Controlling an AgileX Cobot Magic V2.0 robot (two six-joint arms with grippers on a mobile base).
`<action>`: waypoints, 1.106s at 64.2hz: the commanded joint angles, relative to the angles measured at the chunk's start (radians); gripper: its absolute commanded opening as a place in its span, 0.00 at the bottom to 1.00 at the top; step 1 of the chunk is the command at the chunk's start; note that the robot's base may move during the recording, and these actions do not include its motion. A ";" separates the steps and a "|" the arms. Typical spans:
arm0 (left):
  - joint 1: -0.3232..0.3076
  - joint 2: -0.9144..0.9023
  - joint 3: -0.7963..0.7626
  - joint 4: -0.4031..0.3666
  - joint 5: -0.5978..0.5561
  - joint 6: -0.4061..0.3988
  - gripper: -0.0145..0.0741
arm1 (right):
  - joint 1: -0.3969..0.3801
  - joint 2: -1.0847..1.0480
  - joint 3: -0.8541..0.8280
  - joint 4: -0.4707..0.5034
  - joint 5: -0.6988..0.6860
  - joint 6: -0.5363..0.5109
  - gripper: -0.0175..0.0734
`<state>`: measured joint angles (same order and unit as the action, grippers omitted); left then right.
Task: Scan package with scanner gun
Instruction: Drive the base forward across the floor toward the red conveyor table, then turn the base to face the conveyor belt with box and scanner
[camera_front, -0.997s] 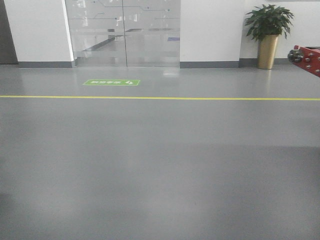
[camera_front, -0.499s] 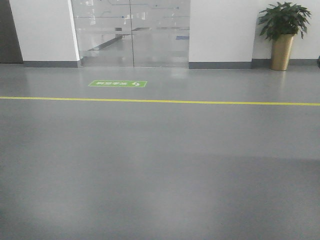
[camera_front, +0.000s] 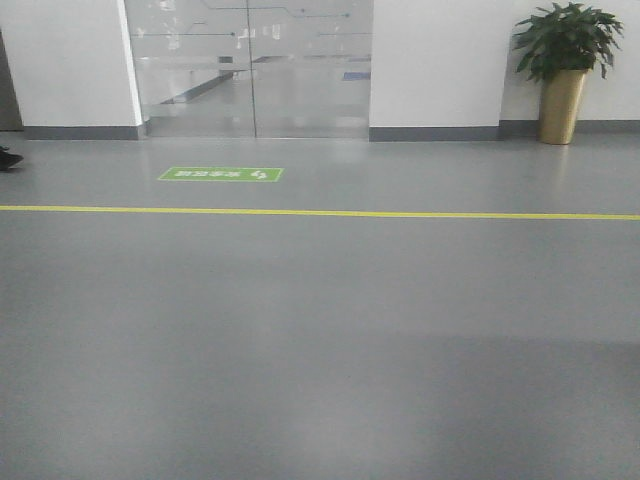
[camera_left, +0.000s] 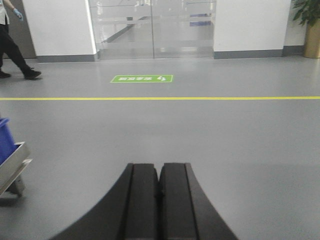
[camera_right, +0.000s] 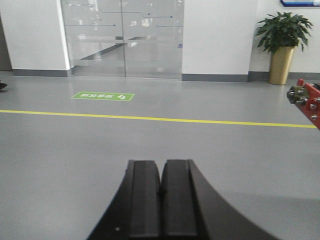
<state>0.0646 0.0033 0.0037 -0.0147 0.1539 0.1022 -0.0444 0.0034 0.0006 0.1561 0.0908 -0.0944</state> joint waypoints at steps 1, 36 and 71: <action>0.002 -0.003 -0.004 -0.004 -0.019 -0.006 0.04 | -0.004 -0.003 -0.001 -0.004 -0.018 -0.003 0.01; 0.002 -0.003 -0.004 -0.004 -0.019 -0.006 0.04 | -0.004 -0.003 -0.001 -0.004 -0.018 -0.003 0.01; -0.007 -0.003 -0.004 -0.004 -0.019 -0.006 0.04 | -0.004 -0.003 -0.001 -0.004 -0.018 -0.003 0.01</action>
<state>0.0646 0.0033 0.0037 -0.0147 0.1539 0.1022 -0.0444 0.0034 0.0006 0.1561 0.0908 -0.0944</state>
